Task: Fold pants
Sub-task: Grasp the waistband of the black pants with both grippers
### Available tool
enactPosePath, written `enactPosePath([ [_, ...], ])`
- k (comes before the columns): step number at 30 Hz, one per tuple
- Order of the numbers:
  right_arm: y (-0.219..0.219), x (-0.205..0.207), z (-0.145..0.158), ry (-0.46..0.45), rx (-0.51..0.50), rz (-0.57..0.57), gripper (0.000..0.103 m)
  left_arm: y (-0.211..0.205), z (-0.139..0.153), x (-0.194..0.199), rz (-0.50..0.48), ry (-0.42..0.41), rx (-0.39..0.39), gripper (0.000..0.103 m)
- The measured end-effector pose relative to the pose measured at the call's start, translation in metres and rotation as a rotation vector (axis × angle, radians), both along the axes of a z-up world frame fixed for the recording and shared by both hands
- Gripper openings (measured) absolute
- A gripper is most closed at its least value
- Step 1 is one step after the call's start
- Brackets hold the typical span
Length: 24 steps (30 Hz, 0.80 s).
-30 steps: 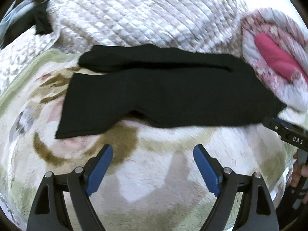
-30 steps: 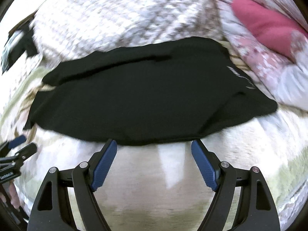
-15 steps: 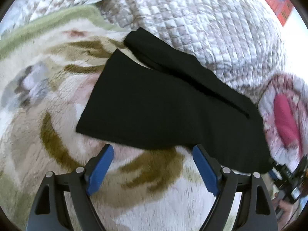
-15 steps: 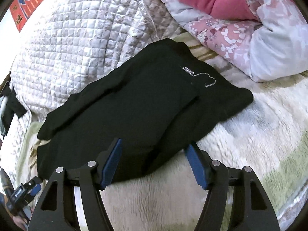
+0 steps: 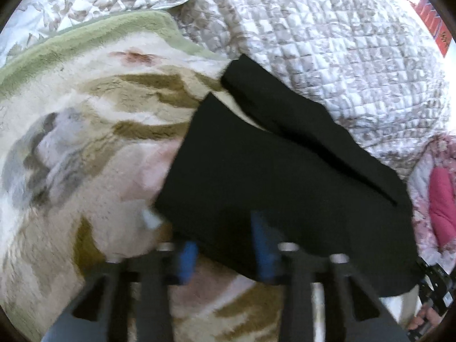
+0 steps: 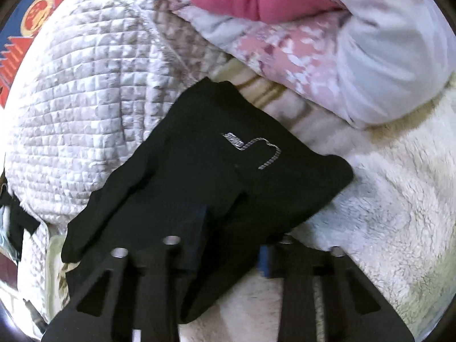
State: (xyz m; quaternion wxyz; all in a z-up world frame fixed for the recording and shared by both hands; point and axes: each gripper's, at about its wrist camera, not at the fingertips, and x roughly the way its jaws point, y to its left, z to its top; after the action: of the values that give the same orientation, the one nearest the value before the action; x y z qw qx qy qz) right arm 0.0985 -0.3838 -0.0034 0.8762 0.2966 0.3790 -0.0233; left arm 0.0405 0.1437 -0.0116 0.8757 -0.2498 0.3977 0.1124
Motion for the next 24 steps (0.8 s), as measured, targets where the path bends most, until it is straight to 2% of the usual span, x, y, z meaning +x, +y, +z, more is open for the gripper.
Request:
enactPosePath([
  [1,0.000,-0.001,0.002,-0.004,-0.001,0.002,0.017,0.003,-0.001,0.000,0.013,0.004,-0.001,0.007],
  [2,0.000,-0.002,0.005,-0.013,-0.004,0.006,0.009,0.006,-0.001,-0.002,0.022,0.005,-0.006,0.005],
  [5,0.001,-0.006,0.016,-0.041,0.000,0.019,0.006,0.009,0.011,-0.009,0.040,-0.025,0.012,0.004],
  [10,-0.003,-0.028,0.043,-0.078,0.020,0.047,0.001,0.010,0.045,-0.028,0.027,-0.089,0.055,0.004],
  [14,-0.017,-0.052,0.051,-0.060,0.004,0.045,0.001,0.009,0.056,-0.053,0.014,-0.098,0.092,0.004],
  [17,-0.030,-0.073,0.043,-0.015,0.049,0.043,0.001,0.017,0.057,-0.073,0.011,-0.099,0.051,0.004],
  [21,-0.034,-0.100,0.032,0.035,0.053,0.046,0.001,0.016,0.051,-0.103,0.007,-0.084,0.080,0.004],
  [24,-0.034,-0.102,0.027,0.066,0.054,0.030,0.001,0.014,0.033,-0.110,0.001,-0.020,0.093,0.004],
])
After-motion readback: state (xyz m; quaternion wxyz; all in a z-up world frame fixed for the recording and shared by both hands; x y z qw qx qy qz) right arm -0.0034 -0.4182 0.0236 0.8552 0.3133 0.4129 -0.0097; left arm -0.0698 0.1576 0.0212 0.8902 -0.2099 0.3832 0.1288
